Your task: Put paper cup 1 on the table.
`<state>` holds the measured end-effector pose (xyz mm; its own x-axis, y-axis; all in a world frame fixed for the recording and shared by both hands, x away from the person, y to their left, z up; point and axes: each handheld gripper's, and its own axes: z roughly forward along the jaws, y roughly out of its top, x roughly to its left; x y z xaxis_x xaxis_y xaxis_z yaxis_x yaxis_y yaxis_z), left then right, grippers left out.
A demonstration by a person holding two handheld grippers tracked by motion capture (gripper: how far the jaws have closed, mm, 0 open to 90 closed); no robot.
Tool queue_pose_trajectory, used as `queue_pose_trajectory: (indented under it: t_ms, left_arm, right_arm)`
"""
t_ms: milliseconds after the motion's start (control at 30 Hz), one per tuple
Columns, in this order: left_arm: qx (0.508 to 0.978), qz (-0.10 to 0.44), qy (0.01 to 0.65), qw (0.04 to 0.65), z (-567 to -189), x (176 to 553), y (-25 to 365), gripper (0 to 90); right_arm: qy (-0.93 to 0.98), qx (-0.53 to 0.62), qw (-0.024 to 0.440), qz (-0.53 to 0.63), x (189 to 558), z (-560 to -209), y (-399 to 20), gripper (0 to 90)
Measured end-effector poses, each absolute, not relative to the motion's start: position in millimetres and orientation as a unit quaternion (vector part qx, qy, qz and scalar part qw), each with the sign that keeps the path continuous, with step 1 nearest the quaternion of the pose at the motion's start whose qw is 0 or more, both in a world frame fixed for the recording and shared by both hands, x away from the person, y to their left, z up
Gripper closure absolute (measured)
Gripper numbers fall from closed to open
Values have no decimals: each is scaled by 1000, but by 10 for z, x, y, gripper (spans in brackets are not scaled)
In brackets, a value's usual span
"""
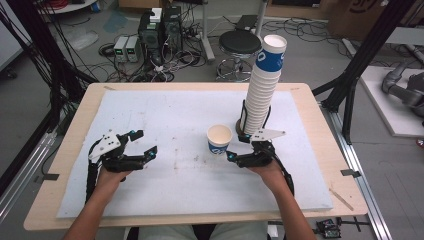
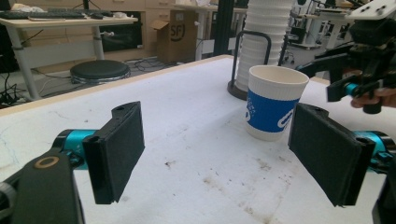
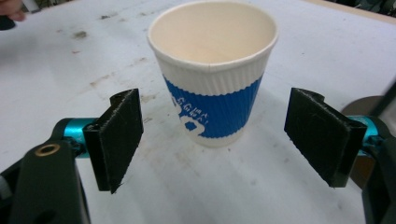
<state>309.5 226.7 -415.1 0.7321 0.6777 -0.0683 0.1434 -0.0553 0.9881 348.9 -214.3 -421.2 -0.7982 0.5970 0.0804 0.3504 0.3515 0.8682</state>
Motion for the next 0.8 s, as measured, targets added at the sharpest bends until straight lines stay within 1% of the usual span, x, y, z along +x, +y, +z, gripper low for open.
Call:
queue_pose_trajectory:
  t_ms: [67,233,300,400,433,567,800]
  left_arm:
    - [693,214,296,622,-4146,3096,2271,181]
    - [683,206,306,630,-4120,3102,2285,171]
    - [683,204,308,630,-4118,3102,2289,171]
    - [682,204,309,630,-4115,3099,2291,171]
    - [681,205,309,631,-4113,3099,2291,171]
    - [681,204,306,633,-4108,3095,2289,171]
    - [681,205,306,633,-4102,3088,2280,171]
  right_arm:
    - [807,293,134,496,3382,-4125,-2285,199]
    - [794,302,154,504,3256,-4055,-2484,199]
    - [782,315,175,509,3167,-4016,-2649,199]
    - [770,329,189,513,3103,-3987,-2778,199]
    - [770,329,189,513,3103,-3987,-2778,199]
    - [762,342,218,504,3006,-3956,-2932,199]
    - [751,349,229,512,2907,-3957,-3060,199]
